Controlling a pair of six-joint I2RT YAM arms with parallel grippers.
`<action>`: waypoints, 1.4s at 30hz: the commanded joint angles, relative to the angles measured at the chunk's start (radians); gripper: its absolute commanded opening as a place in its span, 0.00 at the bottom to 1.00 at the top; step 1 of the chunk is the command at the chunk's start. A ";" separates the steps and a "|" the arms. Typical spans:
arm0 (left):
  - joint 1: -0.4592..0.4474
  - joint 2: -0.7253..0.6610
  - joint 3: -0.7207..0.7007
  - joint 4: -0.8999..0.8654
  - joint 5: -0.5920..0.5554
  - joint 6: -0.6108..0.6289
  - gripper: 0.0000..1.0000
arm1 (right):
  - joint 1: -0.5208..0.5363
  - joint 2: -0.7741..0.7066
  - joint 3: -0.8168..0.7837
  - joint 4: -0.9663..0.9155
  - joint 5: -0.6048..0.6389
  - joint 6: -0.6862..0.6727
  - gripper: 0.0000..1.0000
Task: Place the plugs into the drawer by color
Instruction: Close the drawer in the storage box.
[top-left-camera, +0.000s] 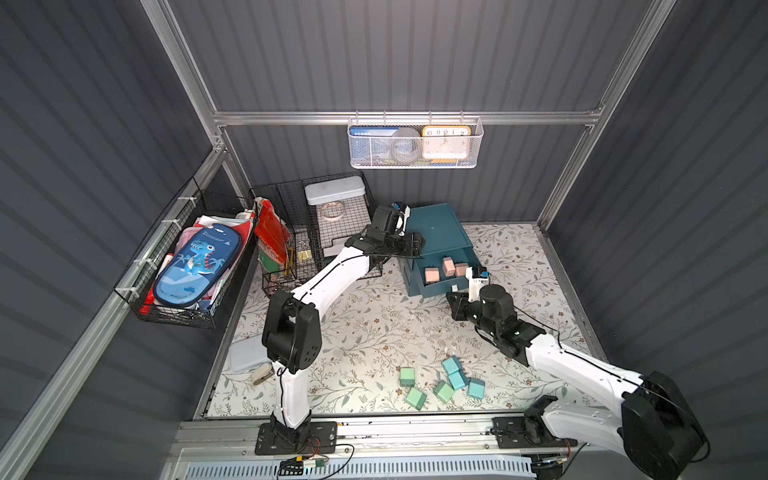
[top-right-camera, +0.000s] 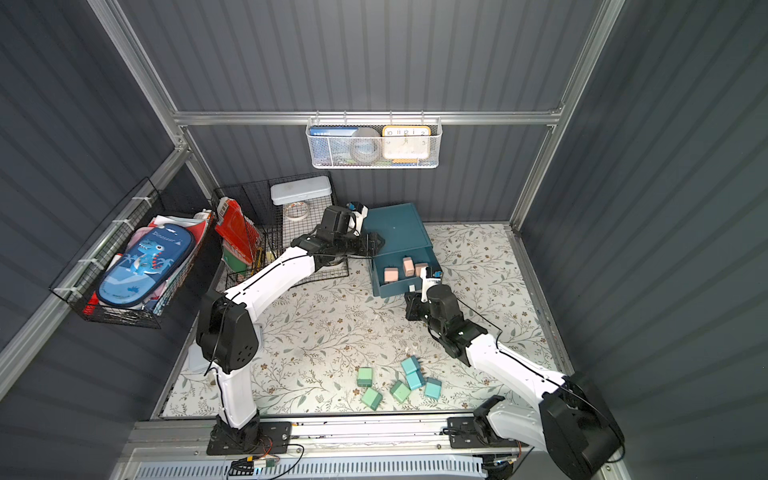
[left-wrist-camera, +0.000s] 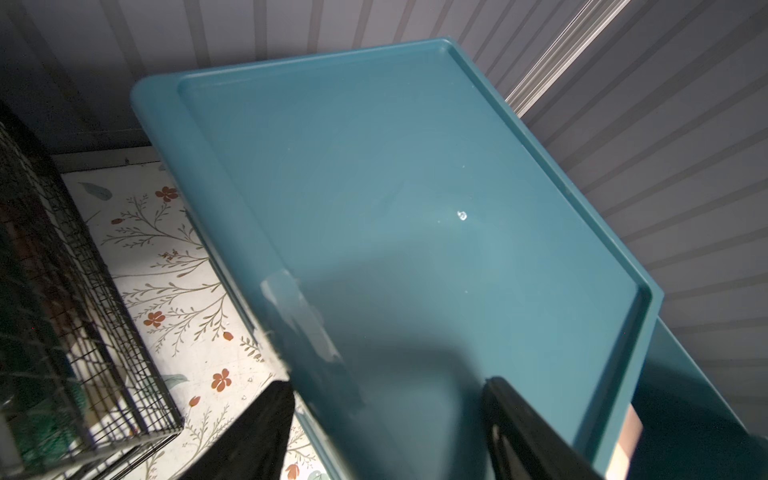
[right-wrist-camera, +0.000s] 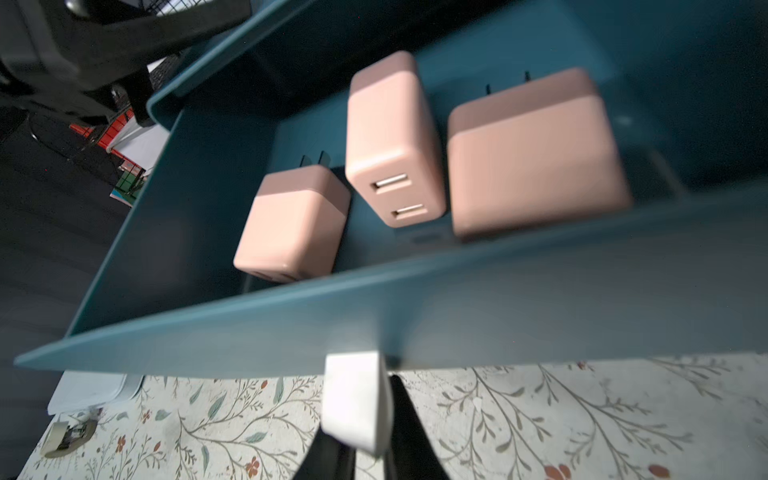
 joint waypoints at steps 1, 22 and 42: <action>-0.009 0.002 -0.042 -0.062 0.037 0.013 0.75 | -0.023 0.062 0.068 0.140 0.020 0.000 0.16; -0.009 0.002 -0.054 -0.062 0.061 0.020 0.76 | -0.108 0.423 0.286 0.397 -0.083 0.089 0.24; -0.009 0.041 -0.034 -0.070 0.034 0.009 0.77 | -0.327 0.687 0.085 1.058 -0.546 0.801 0.38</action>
